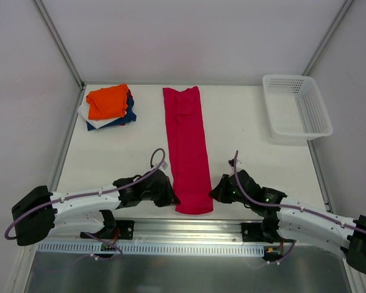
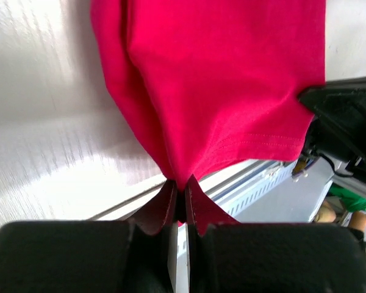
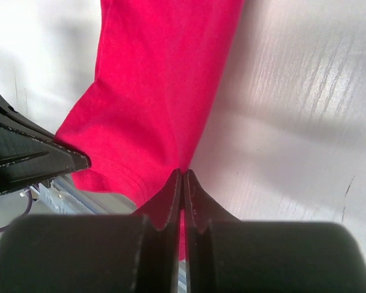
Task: Fold and stack the t-shirts
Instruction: Fold the tshirt
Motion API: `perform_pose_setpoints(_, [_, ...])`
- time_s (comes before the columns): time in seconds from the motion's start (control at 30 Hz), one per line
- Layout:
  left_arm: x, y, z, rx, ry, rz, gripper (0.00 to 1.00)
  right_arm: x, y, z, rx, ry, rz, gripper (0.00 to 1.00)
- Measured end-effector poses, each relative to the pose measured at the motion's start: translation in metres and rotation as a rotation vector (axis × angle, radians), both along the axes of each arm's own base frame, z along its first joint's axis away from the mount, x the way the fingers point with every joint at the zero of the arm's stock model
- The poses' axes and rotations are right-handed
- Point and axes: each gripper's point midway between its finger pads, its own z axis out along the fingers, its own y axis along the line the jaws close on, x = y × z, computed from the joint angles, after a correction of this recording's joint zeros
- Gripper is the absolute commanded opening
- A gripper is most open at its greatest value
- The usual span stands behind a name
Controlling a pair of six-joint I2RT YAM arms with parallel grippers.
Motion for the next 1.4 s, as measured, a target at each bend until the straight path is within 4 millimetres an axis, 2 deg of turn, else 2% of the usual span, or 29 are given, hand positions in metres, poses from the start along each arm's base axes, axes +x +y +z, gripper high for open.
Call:
perform_pose_setpoints(0.23, [-0.011, -0.005, 0.012, 0.026, -0.025, -0.047, 0.00, -0.005, -0.002, 0.012, -0.006, -0.040, 0.019, 0.00])
perform_pose_setpoints(0.33, [-0.011, -0.012, 0.027, 0.015, -0.054, -0.058, 0.00, -0.007, -0.001, 0.020, -0.004, -0.059, 0.028, 0.00])
perform_pose_setpoints(0.47, [-0.017, -0.022, 0.050, -0.010, -0.092, -0.080, 0.00, -0.015, 0.005, 0.041, 0.006, -0.105, 0.059, 0.00])
perform_pose_setpoints(0.73, [-0.049, -0.034, 0.072, -0.016, -0.116, -0.144, 0.00, -0.042, 0.015, 0.071, 0.017, -0.181, 0.137, 0.00])
perform_pose_setpoints(0.87, [-0.057, -0.039, 0.088, -0.023, -0.142, -0.151, 0.00, -0.048, 0.015, 0.083, -0.004, -0.224, 0.150, 0.00])
perform_pose_setpoints(0.97, [-0.054, -0.040, 0.096, -0.027, -0.165, -0.136, 0.00, -0.046, 0.015, 0.096, -0.003, -0.254, 0.138, 0.00])
perform_pose_setpoints(1.1, [-0.042, -0.028, 0.099, 0.009, -0.210, -0.088, 0.00, -0.035, 0.007, 0.111, -0.018, -0.302, 0.085, 0.00])
perform_pose_setpoints(1.27, [-0.023, -0.015, 0.117, 0.000, -0.263, -0.019, 0.00, -0.023, -0.004, 0.124, -0.053, -0.358, 0.040, 0.00])
perform_pose_setpoints(1.4, [-0.008, -0.007, 0.117, 0.022, -0.280, 0.023, 0.00, -0.014, -0.007, 0.129, -0.074, -0.377, 0.009, 0.00])
